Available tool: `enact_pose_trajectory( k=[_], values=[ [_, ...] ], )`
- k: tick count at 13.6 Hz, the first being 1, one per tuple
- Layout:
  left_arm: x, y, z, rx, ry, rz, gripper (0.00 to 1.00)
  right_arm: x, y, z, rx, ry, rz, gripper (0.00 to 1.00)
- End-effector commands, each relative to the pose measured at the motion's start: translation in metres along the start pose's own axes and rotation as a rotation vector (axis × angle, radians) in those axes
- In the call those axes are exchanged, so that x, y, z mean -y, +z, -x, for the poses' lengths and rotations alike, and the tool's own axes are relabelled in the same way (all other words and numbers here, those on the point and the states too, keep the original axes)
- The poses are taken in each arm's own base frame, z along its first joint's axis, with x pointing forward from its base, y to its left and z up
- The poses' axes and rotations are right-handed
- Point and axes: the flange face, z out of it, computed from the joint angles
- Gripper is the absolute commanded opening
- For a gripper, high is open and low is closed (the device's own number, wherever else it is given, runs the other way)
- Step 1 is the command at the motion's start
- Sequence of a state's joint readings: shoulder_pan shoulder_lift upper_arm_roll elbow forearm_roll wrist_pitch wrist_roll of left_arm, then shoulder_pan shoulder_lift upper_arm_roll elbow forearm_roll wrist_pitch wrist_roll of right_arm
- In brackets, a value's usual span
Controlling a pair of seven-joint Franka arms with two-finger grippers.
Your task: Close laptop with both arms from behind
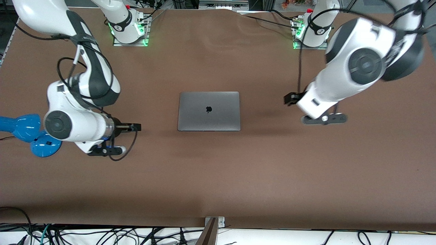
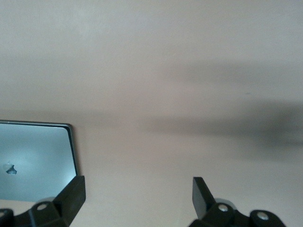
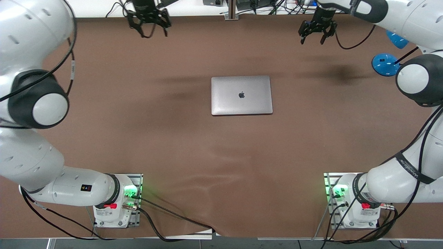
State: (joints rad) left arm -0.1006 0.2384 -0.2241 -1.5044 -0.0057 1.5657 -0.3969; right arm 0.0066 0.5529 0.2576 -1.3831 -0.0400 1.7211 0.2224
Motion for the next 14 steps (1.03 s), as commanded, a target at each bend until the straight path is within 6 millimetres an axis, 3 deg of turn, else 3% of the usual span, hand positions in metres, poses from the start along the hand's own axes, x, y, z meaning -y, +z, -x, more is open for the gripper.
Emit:
enact_pose_trajectory(
  k=[1,2,5,7,9,10,12,14],
  values=[
    [0.056,-0.018,0.038,-0.025,-0.015,0.001,1.0,-0.026,-0.042,0.018,0.005,0.022,0.046,1.0],
    [0.069,-0.021,0.048,-0.031,-0.029,-0.001,1.0,-0.031,-0.078,0.026,-0.026,0.03,0.047,1.0],
    [0.095,-0.027,0.071,-0.063,-0.024,0.002,1.0,-0.045,-0.136,0.067,-0.115,0.064,0.083,1.0],
    [0.116,-0.037,0.072,-0.082,-0.017,0.011,1.0,-0.047,-0.167,0.103,-0.182,0.09,0.088,1.0],
    [0.146,-0.04,0.067,-0.08,-0.04,0.026,1.0,-0.053,-0.181,0.137,-0.207,0.104,0.098,1.0],
    [0.159,-0.043,0.065,-0.08,-0.072,0.03,1.0,-0.066,-0.185,0.154,-0.216,0.13,0.102,1.0],
    [0.178,-0.05,0.058,-0.098,-0.074,0.003,1.0,-0.086,-0.187,0.164,-0.233,0.151,0.088,1.0],
    [0.178,-0.052,0.057,-0.107,0.025,-0.055,1.0,-0.1,-0.182,0.168,-0.231,0.148,0.087,1.0]
  ],
)
